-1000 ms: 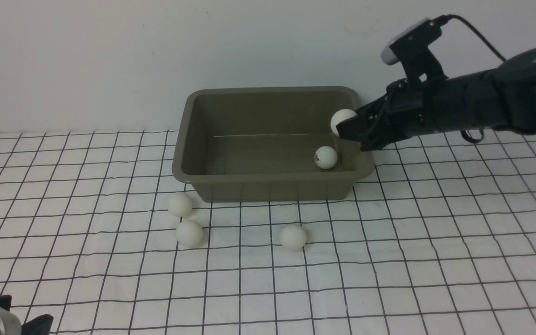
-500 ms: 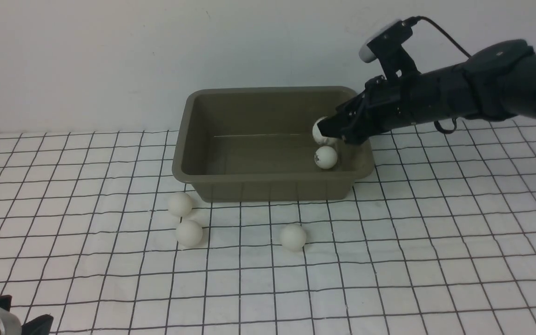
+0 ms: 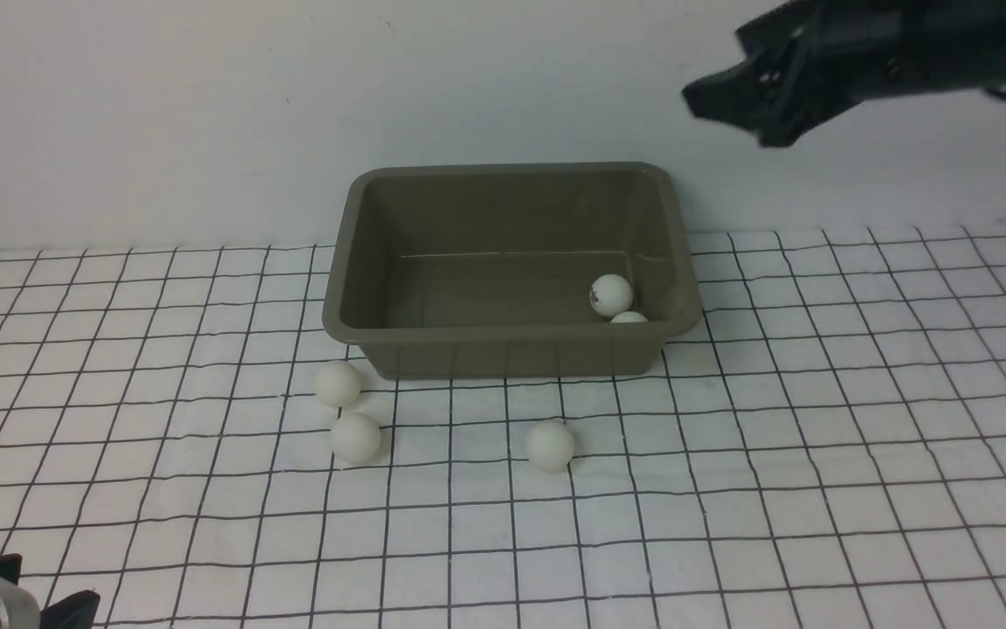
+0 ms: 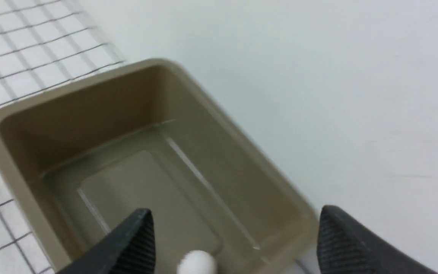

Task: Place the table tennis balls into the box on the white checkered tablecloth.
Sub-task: 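Reach for and grasp a ping pong ball on the table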

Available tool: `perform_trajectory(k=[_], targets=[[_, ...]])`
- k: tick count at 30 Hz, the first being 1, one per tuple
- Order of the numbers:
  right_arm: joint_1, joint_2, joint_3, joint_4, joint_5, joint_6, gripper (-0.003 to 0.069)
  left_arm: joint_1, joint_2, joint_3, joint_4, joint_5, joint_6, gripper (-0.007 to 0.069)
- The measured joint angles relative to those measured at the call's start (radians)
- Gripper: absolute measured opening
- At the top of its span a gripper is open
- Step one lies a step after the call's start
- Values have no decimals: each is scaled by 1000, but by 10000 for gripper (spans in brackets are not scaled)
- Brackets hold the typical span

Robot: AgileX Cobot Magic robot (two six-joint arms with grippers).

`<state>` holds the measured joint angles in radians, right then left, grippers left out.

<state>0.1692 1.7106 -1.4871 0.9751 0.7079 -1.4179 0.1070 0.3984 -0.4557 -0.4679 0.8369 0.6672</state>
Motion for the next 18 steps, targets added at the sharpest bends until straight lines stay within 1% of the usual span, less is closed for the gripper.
perform_trajectory(k=[4,5,6,8,9,10,12,13,18], targets=[[-60,-166,-1,-192,67,185,519,0,0,0,0,0,0,335],[-60,-171,-1,-200,67,194,519,0,0,0,0,0,0,335],[-64,-186,-1,-225,94,228,518,0,0,0,0,0,0,335],[-66,-230,-1,-316,179,332,512,0,0,0,0,0,0,335],[-66,-233,-1,-333,194,349,510,0,0,0,0,0,0,335],[-66,-241,-1,-372,277,418,502,0,0,0,0,0,0,335],[-66,-240,3,-385,369,469,491,0,0,0,0,-1,1,335],[-66,-239,11,-382,393,476,486,0,0,0,0,-1,1,335],[-57,-239,101,-330,430,454,473,0,0,0,0,-6,1,335]])
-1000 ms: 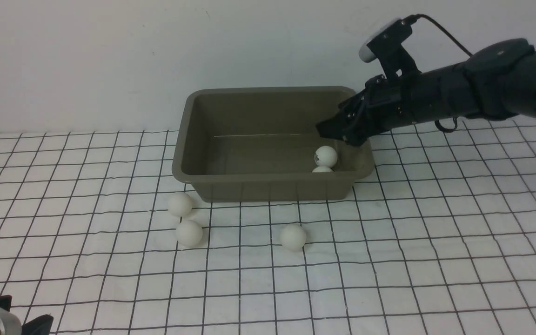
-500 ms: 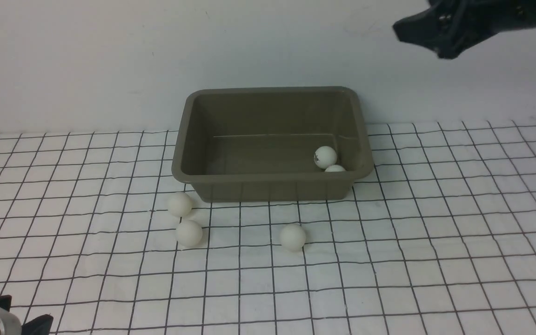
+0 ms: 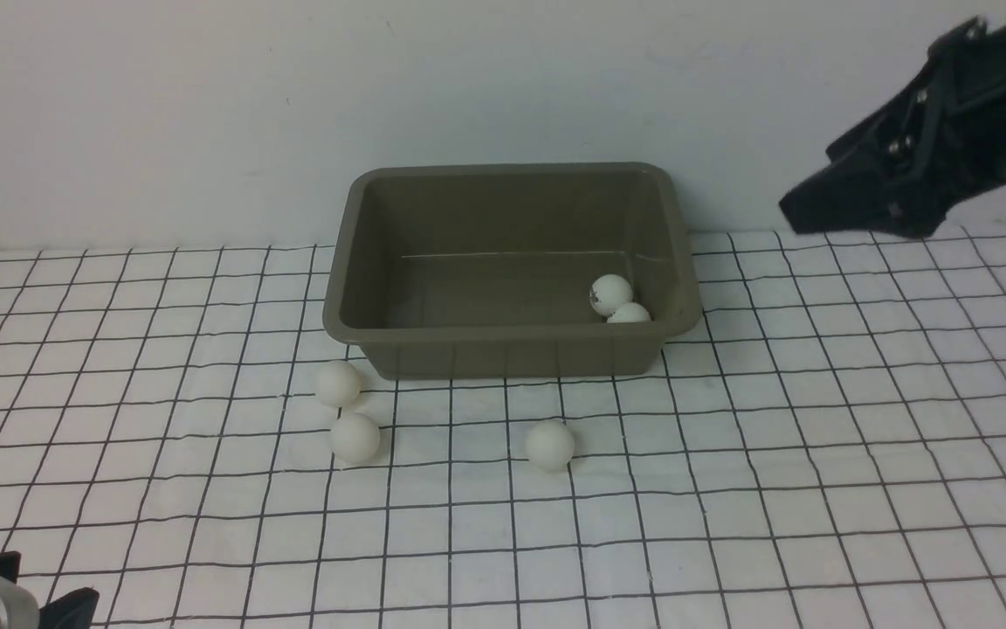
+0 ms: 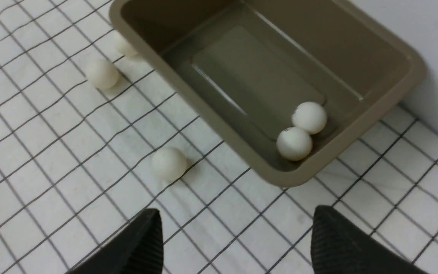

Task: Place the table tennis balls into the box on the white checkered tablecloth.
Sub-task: 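Reach for and grasp a ping pong ball on the table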

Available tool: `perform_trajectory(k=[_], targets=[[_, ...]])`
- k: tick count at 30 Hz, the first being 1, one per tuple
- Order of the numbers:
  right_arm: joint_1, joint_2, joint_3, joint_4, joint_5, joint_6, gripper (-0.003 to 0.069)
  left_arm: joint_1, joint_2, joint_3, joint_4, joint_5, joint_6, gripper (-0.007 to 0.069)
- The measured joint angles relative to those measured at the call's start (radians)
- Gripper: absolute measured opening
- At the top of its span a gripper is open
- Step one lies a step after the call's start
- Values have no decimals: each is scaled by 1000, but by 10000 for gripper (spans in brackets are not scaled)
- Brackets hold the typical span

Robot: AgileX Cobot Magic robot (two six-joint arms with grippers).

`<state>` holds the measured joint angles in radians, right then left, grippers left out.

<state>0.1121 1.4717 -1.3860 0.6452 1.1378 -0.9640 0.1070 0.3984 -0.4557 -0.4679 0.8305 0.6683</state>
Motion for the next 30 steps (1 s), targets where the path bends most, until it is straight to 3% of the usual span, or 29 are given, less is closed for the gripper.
perform_trajectory(k=[5,9,16,19,21,30], targets=[[83,0,140,6,-77,-32,464,0,0,0,0,0,0,335],[208,0,244,4,-244,-50,462,0,0,0,0,0,0,335],[330,0,280,-9,-389,-97,462,0,0,0,0,3,0,335],[340,3,280,40,-429,-152,462,0,0,0,0,4,0,335],[340,25,280,143,-482,-187,462,0,0,0,0,4,0,335],[340,183,280,251,-546,-139,462,0,0,0,0,6,0,335]])
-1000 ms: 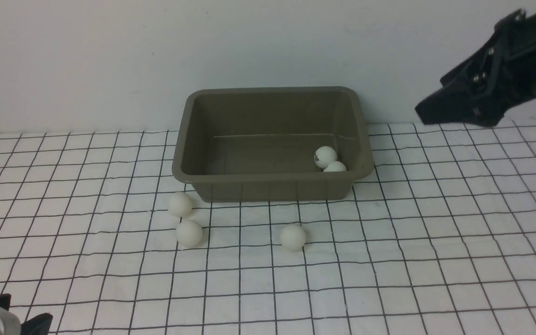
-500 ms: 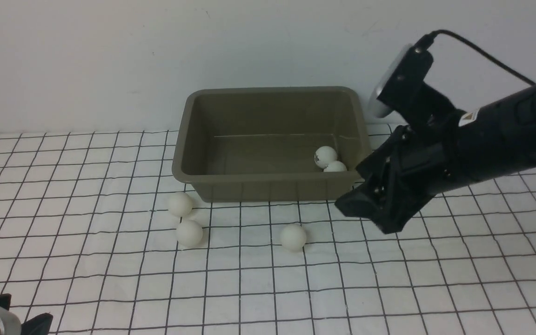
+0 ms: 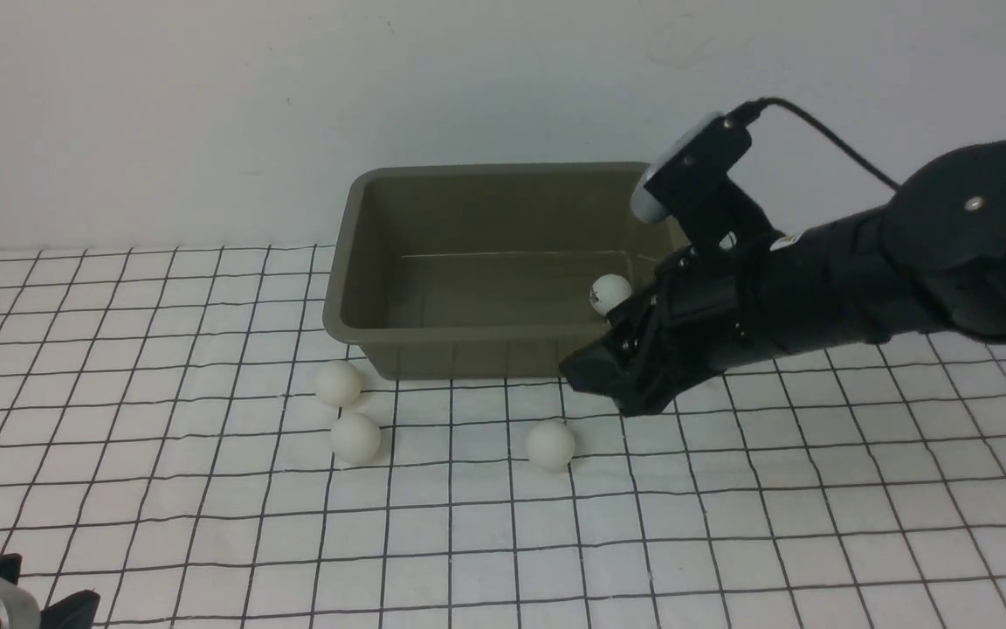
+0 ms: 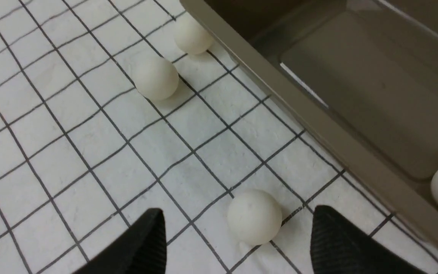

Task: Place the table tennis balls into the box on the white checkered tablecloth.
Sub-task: 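Reach for and grasp a ping pong ball on the table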

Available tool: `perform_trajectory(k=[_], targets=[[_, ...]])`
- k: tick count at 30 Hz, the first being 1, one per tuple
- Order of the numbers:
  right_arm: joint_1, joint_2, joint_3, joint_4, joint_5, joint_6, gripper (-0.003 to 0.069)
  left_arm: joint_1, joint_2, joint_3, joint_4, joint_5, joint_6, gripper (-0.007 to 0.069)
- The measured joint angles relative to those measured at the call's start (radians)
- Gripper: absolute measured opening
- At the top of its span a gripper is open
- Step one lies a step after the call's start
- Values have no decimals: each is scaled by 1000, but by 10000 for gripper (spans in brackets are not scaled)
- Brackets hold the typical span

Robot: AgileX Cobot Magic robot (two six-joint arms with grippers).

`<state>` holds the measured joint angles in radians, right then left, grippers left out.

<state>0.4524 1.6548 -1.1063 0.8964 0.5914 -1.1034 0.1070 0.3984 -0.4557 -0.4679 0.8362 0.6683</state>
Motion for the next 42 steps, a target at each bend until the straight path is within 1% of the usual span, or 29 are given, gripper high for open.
perform_trajectory(k=[3,12,16,24,42], targets=[[0,67,0,5,-21,27,462,0,0,0,0,0,0,335],[0,153,0,20,-66,37,462,0,0,0,0,0,0,335],[4,166,0,25,-78,36,462,0,0,0,0,0,0,335],[71,206,-27,21,-111,36,462,0,0,0,0,1,0,335],[72,250,-40,2,-143,37,462,0,0,0,0,30,-1,335]])
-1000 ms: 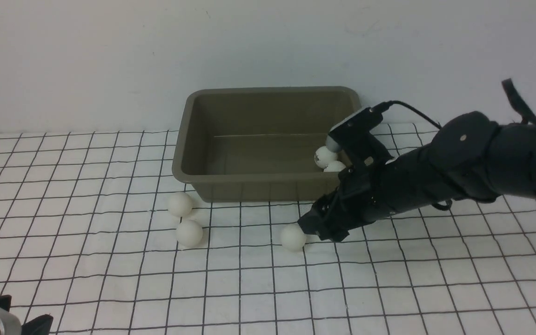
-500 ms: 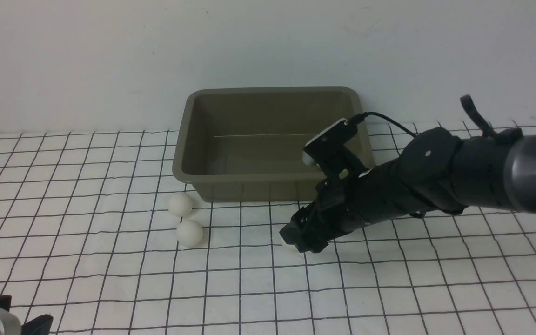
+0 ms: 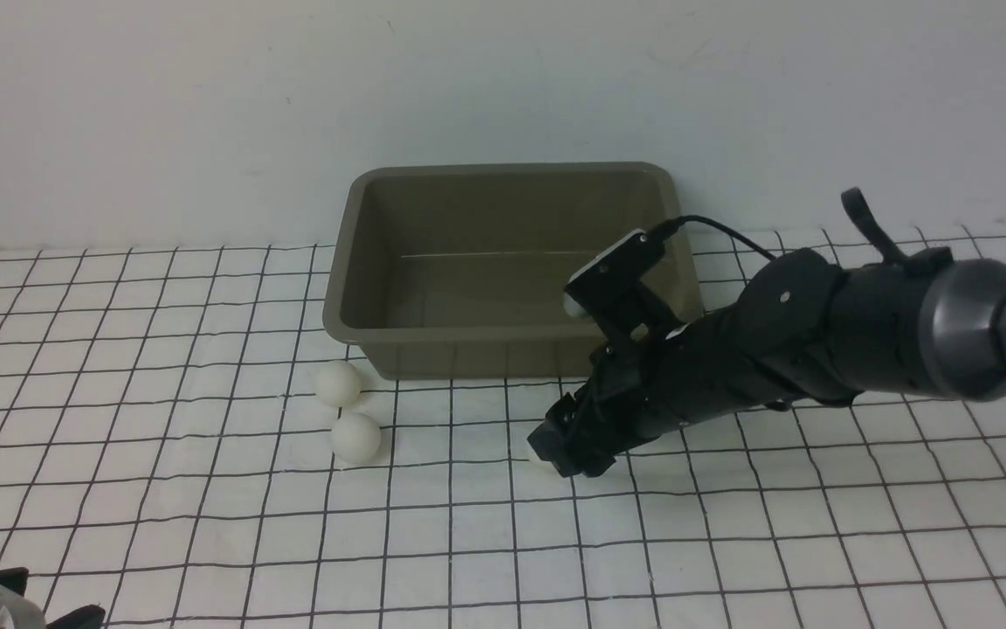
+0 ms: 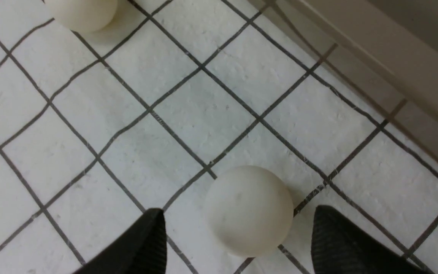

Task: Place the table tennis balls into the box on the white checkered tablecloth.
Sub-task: 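Reach for and grasp a ping pong ball on the table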

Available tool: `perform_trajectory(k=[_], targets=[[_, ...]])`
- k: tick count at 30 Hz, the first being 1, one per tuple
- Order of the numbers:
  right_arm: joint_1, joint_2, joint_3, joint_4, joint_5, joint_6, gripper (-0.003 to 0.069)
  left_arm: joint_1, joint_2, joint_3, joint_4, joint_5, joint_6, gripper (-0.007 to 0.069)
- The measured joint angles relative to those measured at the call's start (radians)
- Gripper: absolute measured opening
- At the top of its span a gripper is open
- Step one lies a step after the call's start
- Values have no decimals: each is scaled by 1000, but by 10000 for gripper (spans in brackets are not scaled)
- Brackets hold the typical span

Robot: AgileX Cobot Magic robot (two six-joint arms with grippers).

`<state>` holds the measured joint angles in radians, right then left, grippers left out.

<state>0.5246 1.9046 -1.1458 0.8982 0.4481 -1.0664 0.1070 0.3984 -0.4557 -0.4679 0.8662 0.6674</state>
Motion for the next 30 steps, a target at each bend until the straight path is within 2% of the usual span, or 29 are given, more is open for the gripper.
perform_trajectory(k=[30], targets=[[0,83,-74,0,41,-28,462,0,0,0,0,1,0,335]])
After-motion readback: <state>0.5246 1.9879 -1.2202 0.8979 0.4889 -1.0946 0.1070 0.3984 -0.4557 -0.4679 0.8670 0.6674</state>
